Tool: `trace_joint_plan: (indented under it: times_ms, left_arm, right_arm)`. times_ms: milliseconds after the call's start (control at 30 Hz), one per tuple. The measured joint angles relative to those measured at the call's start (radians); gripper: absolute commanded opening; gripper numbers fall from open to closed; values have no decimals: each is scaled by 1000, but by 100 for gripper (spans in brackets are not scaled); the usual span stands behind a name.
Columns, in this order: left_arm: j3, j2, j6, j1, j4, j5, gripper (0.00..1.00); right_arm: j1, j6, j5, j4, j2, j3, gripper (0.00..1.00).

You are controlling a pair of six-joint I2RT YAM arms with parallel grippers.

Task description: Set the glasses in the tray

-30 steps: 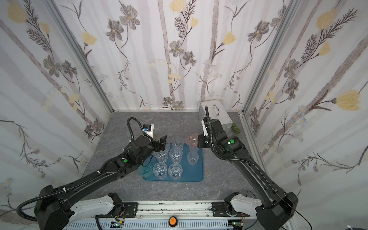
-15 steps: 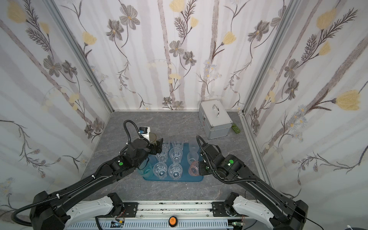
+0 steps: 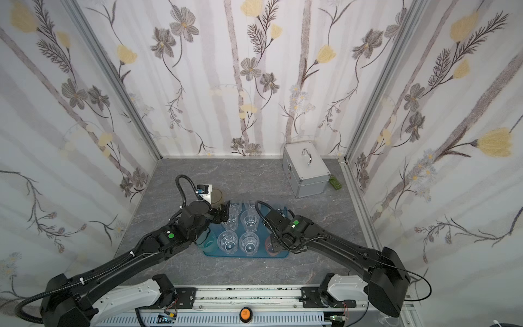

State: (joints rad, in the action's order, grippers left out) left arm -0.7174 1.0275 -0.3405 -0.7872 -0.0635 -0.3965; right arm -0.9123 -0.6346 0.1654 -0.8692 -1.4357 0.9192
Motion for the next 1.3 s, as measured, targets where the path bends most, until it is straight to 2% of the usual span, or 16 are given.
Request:
trace_joint_plan:
  times_ms: [500,667,833,933,1033,1167,1267,1300]
  left_arm:
    - [17,-2,0,1,0,-3,93]
    - [17,-4,0,1,-1,-4,93]
    - [16,-26,5,13,-3,-11,93]
    - [3,-50,13,55,-19,-9,93]
    - [-7,-87,24,116,-26,-5,93]
    - [-9,-137,38,245,-40,-1,94]
    - [-12,-148,25,359,-45,10,94]
    - [-12,-145,16,394,-44,16,94]
  right_arm:
    - [-1,26,42,74,-77,-35,10]
    - [-1,34,51,74,-78,-34,28]
    - [19,45,61,34,-29,37,39]
    - [83,71,72,13,40,95,44]
    - [210,101,79,15,124,130,49]
    - [405,153,111,87,260,129,61]
    - [546,195,151,256,349,44,84]
    - [592,201,167,323,371,-2,87]
